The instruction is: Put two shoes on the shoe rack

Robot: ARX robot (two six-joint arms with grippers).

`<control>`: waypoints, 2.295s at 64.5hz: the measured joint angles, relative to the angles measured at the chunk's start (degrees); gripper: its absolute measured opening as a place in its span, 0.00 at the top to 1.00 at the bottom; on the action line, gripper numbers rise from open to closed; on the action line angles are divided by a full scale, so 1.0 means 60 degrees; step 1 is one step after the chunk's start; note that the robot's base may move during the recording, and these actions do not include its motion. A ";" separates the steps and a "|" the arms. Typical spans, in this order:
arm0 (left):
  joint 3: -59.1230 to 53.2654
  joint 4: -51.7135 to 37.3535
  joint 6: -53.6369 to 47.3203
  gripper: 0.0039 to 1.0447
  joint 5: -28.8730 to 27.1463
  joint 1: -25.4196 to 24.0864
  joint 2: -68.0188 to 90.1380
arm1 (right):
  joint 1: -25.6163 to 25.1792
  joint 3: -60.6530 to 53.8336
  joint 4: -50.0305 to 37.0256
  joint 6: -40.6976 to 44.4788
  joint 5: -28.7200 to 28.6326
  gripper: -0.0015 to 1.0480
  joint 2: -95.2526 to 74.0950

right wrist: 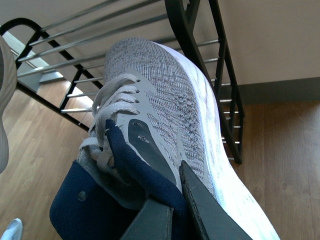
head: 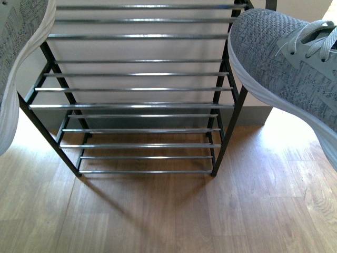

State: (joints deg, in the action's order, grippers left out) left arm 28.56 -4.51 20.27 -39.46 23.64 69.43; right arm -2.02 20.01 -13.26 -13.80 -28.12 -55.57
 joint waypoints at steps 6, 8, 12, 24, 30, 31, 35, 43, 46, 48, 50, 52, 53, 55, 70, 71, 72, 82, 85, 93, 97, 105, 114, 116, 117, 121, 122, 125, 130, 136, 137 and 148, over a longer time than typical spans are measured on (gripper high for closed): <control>0.0000 0.0000 0.0004 0.99 -0.0007 -0.0004 0.0000 | 0.0000 0.0007 -0.0004 0.0000 -0.0004 0.99 0.0004; 0.0000 0.0000 0.0004 0.99 -0.0007 -0.0004 0.0000 | 0.0000 0.0007 -0.0004 0.0000 -0.0004 0.99 0.0004; 0.0000 0.0000 0.0004 0.99 0.0004 -0.0004 0.0004 | 0.0000 0.0007 -0.0004 0.0000 0.0007 0.99 -0.0015; 0.0000 0.0000 0.0004 0.99 -0.0004 -0.0004 0.0004 | 0.0000 0.0007 -0.0004 0.0000 0.0015 0.99 -0.0018; 0.0000 0.0000 0.0000 0.99 -0.0018 -0.0004 0.0000 | 0.0000 0.0011 -0.0004 0.0000 -0.0007 0.99 -0.0015; 0.0000 0.0000 0.0004 0.99 -0.0029 -0.0004 0.0000 | 0.0000 0.0011 -0.0004 0.0000 -0.0007 0.99 -0.0011; 0.0000 0.0000 0.0004 0.99 -0.0040 -0.0004 0.0000 | 0.0000 0.0011 -0.0004 0.0000 -0.0033 0.99 0.0007; 0.0000 0.0000 0.0007 0.99 -0.0033 -0.0004 0.0000 | 0.0000 -0.0047 -0.0288 0.0117 -0.0280 0.99 -0.0011; 0.0000 0.0000 0.0004 0.99 -0.0033 -0.0004 0.0000 | 0.0077 -0.0175 -0.0933 0.0350 -0.0535 0.99 -0.0055; 0.0000 0.0000 0.0004 0.99 -0.0036 -0.0004 0.0000 | 0.0233 -0.0175 -0.1162 0.0459 -0.0484 0.99 -0.0087; 0.0000 0.0000 0.0004 0.99 -0.0033 -0.0004 0.0000 | 0.0452 -0.0087 -0.1191 0.0463 -0.0339 0.99 -0.0138; 0.0000 0.0000 0.0004 0.99 -0.0025 -0.0004 0.0000 | 0.0743 0.0033 -0.1144 0.0426 -0.0080 0.99 -0.0215; 0.0000 0.0000 0.0007 0.99 -0.0025 -0.0004 0.0000 | 0.0845 0.0076 -0.1126 0.0393 0.0022 0.99 -0.0255; 0.0000 0.0000 0.0007 0.99 -0.0018 -0.0004 0.0000 | 0.1173 0.0222 -0.1049 0.0240 0.0408 0.99 -0.0404; 0.0000 0.0000 0.0007 0.99 -0.0025 -0.0004 0.0000 | 0.4131 0.1698 -0.0393 -0.2146 0.3836 0.99 -0.2557; 0.0000 0.0000 0.0004 0.99 -0.0025 -0.0004 0.0000 | 0.4262 0.1781 -0.0397 -0.2215 0.4018 0.99 -0.2677; 0.0000 0.0000 0.0004 0.99 -0.0025 -0.0004 0.0000 | 0.4517 0.1949 -0.0415 -0.2557 0.4364 0.99 -0.2940; 0.0000 0.0000 0.0004 0.99 -0.0022 -0.0004 0.0000 | 0.5869 0.3442 -0.0346 -0.4437 0.6502 0.99 -0.4998; 0.0000 0.0000 0.0004 0.99 -0.0022 -0.0004 0.0000 | 0.6043 0.3858 -0.0299 -0.4838 0.6921 0.99 -0.5526; 0.0000 0.0000 0.0004 0.99 -0.0025 -0.0004 0.0000 | 0.6138 0.5435 -0.0138 -0.5971 0.8262 0.99 -0.7439; 0.0000 0.0000 0.0004 0.99 -0.0025 -0.0004 0.0000 | 0.6043 0.5941 -0.0087 -0.6284 0.8586 0.99 -0.8051; 0.0000 0.0000 0.0004 0.99 -0.0025 -0.0004 0.0000 | 0.5778 0.6776 -0.0011 -0.6648 0.9089 0.99 -0.9060; 0.0000 0.0000 0.0007 0.99 -0.0025 -0.0004 0.0000 | 0.5431 0.7552 0.0215 -0.6779 0.9304 0.99 -0.9992; 0.0000 0.0000 0.0004 0.99 -0.0025 -0.0004 0.0000 | 0.5373 0.7650 0.0233 -0.6779 0.9300 0.99 -1.0145; 0.0000 0.0000 0.0004 0.99 -0.0025 -0.0004 0.0000 | 0.5355 0.7675 0.0233 -0.6779 0.9296 0.99 -1.0189; 0.0000 0.0000 0.0004 0.99 -0.0025 -0.0004 0.0000 | 0.5278 0.7745 0.0179 -0.6725 0.9351 0.99 -1.0400; 0.0000 0.0000 0.0004 0.99 -0.0025 -0.0004 0.0000 | 0.5260 0.7774 0.0160 -0.6699 0.9333 0.99 -1.0480; 0.0000 0.0000 0.0004 0.99 -0.0029 -0.0004 0.0000 | 0.5227 0.7905 0.0157 -0.6619 0.9242 0.99 -1.0626; 0.0000 0.0000 0.0004 0.99 -0.0022 -0.0004 0.0000 | 0.5158 0.8193 0.0011 -0.6298 0.8965 0.93 -1.0892; 0.0000 0.0000 0.0004 0.99 -0.0029 -0.0004 0.0000 | 0.5027 0.7916 -0.0739 -0.5788 0.8615 0.71 -1.0772; 0.0000 0.0000 0.0004 0.99 -0.0036 -0.0004 0.0000 | 0.5009 0.7788 -0.0874 -0.5719 0.8495 0.68 -1.0655; 0.0000 0.0000 0.0004 0.99 -0.0025 -0.0004 0.0000 | 0.4874 0.5931 -0.1887 -0.4951 0.7023 0.35 -0.8313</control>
State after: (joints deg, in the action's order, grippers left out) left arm 28.56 -4.51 20.29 -39.62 23.62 69.43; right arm 27.22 55.59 -24.58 -43.51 14.02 -105.45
